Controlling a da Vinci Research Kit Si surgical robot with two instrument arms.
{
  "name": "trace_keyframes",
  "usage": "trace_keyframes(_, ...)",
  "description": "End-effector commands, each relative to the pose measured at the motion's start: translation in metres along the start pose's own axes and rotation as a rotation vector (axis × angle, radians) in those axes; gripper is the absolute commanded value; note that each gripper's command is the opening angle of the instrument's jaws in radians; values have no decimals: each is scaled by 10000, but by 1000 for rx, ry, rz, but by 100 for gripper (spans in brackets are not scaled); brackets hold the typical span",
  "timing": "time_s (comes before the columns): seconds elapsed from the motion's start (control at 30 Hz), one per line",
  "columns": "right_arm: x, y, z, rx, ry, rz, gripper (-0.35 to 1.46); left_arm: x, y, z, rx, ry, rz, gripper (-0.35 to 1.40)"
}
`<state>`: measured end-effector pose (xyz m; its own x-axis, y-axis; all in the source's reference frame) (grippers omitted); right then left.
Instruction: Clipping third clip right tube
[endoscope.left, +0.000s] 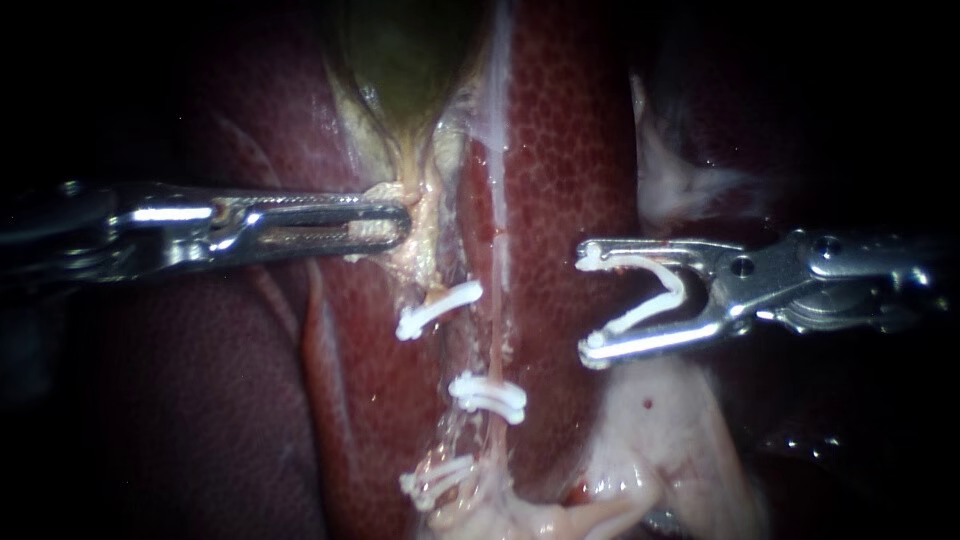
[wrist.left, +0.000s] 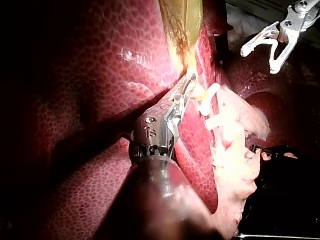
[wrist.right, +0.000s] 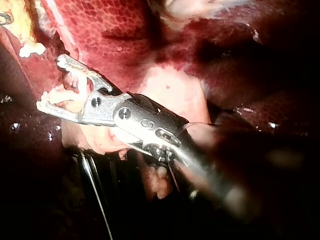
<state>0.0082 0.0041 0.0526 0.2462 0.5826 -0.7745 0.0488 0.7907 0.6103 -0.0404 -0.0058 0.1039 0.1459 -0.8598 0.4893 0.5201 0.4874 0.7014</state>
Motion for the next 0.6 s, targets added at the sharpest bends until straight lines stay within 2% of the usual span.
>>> trace_keyframes(0.03, 0, 0, 0, 0, 0, 0, 60, 0, 0, -1, 1, 0, 0, -33)
trace_keyframes(0.23, -1, 1, 0, -1, 0, 0, 60, -14, 4, -17, 15, 8, -5, -33)
trace_keyframes(0.37, -1, 1, 0, -1, 0, 0, 60, -29, 7, -36, -2, 8, -13, -33)
trace_keyframes(0.6, -1, 2, 1, -1, 0, 1, 60, -58, 10, -73, -17, -28, -26, -33)
